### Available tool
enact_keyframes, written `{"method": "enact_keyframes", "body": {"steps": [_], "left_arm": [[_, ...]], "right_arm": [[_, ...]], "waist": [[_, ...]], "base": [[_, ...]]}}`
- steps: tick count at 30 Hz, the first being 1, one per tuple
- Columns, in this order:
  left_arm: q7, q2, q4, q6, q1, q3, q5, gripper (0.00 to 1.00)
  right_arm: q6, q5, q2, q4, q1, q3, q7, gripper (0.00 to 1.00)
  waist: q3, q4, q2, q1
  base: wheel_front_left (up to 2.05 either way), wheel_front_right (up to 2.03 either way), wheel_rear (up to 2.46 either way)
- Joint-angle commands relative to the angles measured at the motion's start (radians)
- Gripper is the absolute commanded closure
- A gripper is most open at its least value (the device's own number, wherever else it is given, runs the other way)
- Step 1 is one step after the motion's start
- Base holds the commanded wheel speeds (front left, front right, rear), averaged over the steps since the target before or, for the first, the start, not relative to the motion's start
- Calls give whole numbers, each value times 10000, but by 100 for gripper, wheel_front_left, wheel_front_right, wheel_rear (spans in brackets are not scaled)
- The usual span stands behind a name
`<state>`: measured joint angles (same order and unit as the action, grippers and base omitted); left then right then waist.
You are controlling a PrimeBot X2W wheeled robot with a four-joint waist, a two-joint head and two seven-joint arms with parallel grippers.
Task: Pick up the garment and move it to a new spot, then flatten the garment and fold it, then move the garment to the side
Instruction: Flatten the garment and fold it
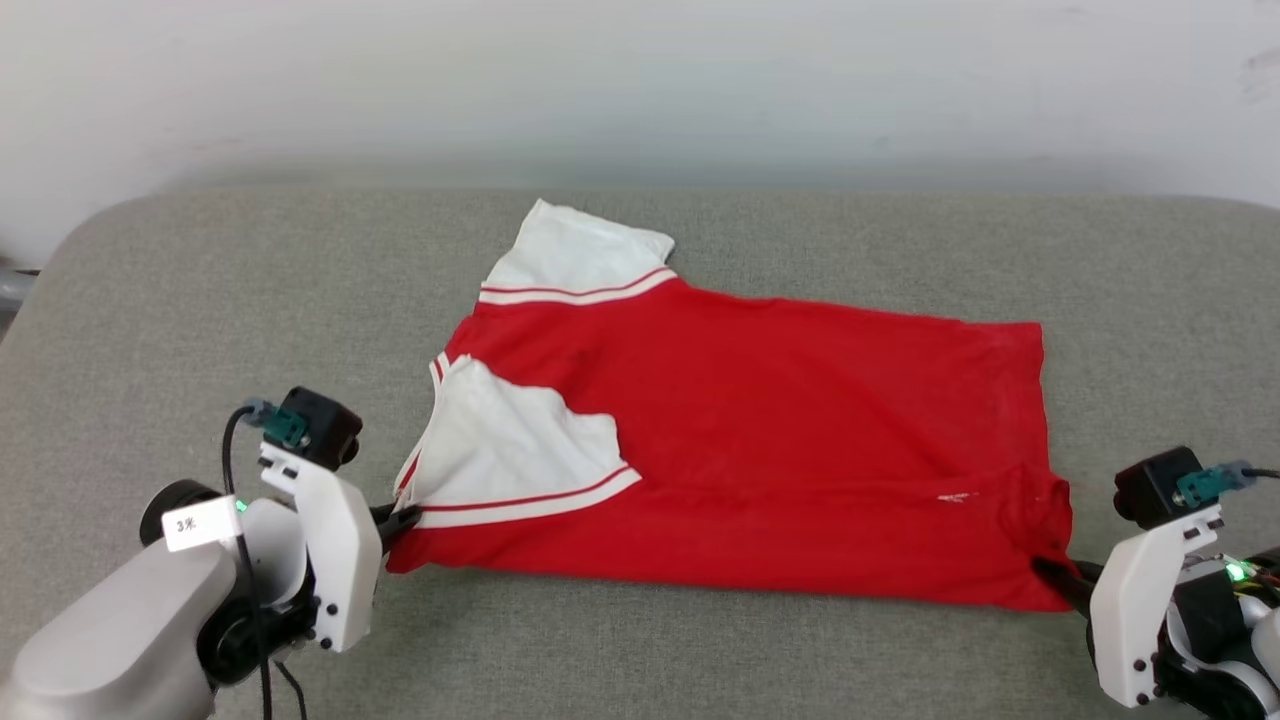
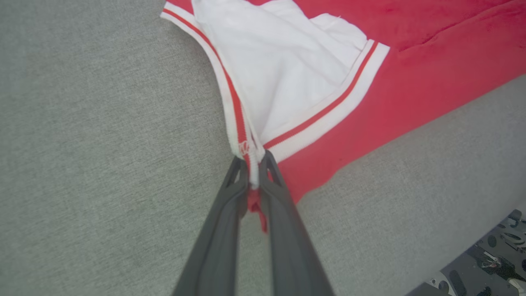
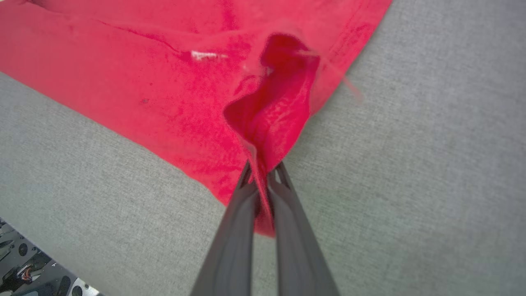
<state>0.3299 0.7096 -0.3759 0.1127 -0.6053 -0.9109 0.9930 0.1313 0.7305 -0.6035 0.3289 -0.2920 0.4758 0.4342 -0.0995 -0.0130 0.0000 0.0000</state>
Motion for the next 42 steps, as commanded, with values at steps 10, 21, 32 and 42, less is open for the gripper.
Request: {"method": "enact_keyframes", "body": {"steps": [10,21,32,42], "left_arm": [[18,1079,1822,-846,1645,98,649,100],[-295,971,2160,-1294,2600,-74,836,100],[-675,241,854,-1090,2847,-282,926,100],[-1853,277,716,-1339,2745,37,457,0]], "right_arm": [[-15,70,-682,-1353,1614,-1139,556,100],[-17,-97,-545,-1721,2660,-1935,1285,100],[-14,-558,361,-712,2797,-1688,1010,100],[-12,-985,728,-913,2859,-2543,-568,0]], "waist": [[468,63,0,0],[234,42,0,0],[-70,-41,0,0],[408,-41,0,0]], "base": [[0,0,0],[0,0,0],[0,0,0],[0,0,0]]}}
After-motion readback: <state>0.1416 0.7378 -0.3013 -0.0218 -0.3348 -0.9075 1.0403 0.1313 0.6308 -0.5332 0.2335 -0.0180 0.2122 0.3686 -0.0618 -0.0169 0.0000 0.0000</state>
